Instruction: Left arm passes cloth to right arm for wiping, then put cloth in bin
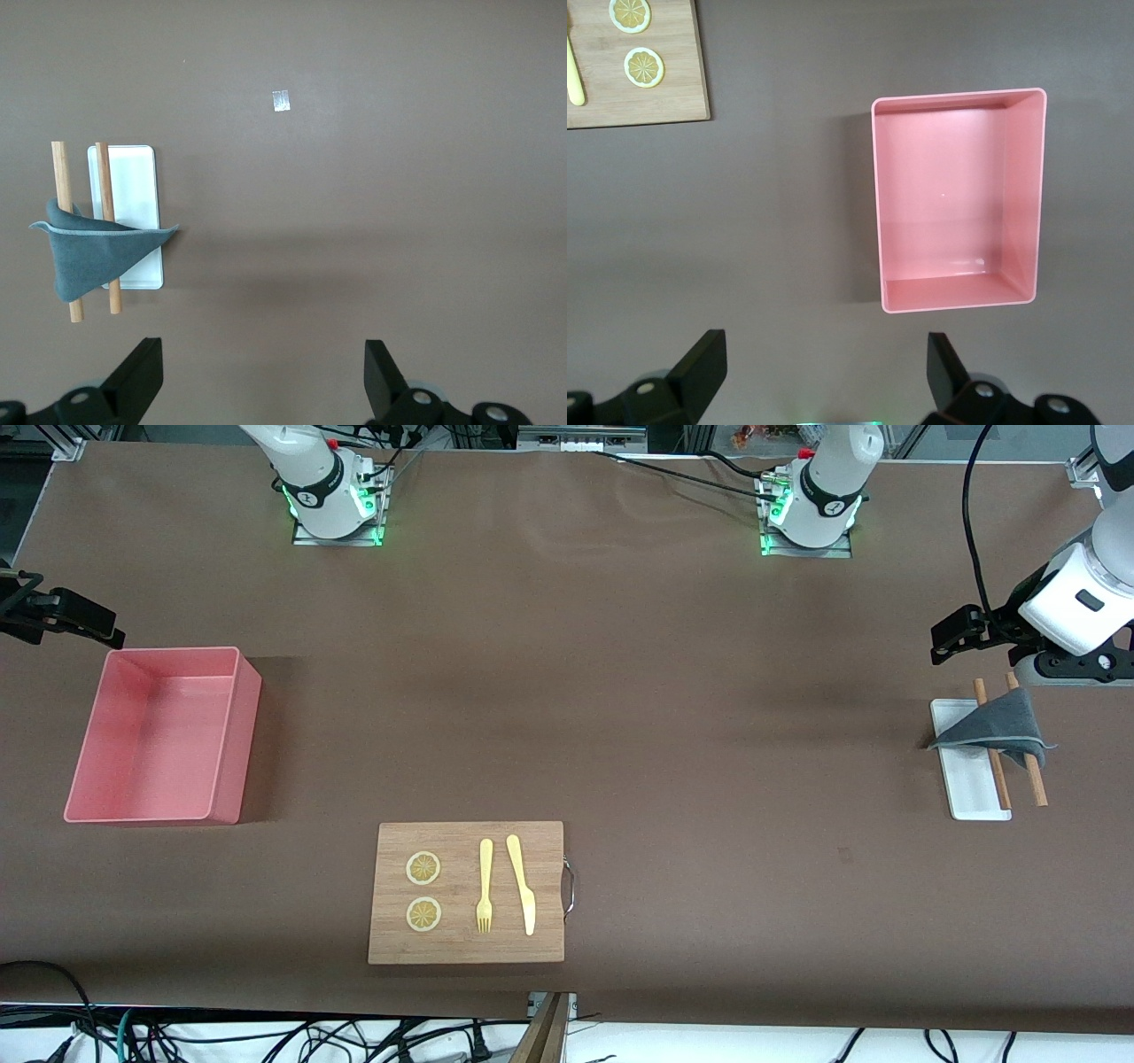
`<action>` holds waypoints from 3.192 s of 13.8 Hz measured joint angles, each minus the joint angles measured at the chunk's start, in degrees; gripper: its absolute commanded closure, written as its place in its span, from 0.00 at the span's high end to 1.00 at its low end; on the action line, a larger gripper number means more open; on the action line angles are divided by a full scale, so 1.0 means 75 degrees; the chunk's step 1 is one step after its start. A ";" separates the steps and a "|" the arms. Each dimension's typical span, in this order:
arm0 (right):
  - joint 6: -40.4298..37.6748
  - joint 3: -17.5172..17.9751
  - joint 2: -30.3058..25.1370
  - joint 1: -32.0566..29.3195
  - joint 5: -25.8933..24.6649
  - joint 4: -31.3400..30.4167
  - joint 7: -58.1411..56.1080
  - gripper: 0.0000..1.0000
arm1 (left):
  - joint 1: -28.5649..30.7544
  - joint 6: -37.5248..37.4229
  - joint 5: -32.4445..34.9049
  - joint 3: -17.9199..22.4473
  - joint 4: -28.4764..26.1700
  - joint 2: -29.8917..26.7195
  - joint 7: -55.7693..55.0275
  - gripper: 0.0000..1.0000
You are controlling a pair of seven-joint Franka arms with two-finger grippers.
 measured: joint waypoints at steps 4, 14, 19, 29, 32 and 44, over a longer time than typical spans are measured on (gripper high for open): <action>0.0000 -0.0003 0.0001 0.0000 0.0000 0.0000 0.0000 1.00 | 0.0000 0.0000 0.0000 0.0000 0.0000 0.0000 0.0003 1.00; 0.0000 -0.0007 0.0002 0.0000 0.0000 0.0000 0.0000 1.00 | 0.0000 -0.0262 0.0000 0.0001 0.0002 0.0037 0.0003 1.00; 0.0000 -0.0008 0.0002 0.0000 0.0001 0.0000 0.0000 1.00 | 0.0000 -0.0710 -0.0001 0.0003 0.0022 0.0039 0.0012 1.00; 0.0000 -0.0014 0.0002 0.0000 0.0002 0.0000 0.0000 1.00 | 0.1134 -0.1168 -0.0002 0.0119 0.0114 0.0244 0.3547 1.00; 0.0000 -0.0016 0.0003 0.0000 0.0003 0.0000 0.0000 1.00 | 0.2073 -0.1126 -0.0028 0.0145 0.0119 0.0633 0.5909 1.00; 0.0000 -0.0023 0.0009 0.0000 0.0013 0.0004 0.0000 1.00 | 0.5252 0.0052 -0.2579 0.0176 0.1212 0.4063 1.3829 1.00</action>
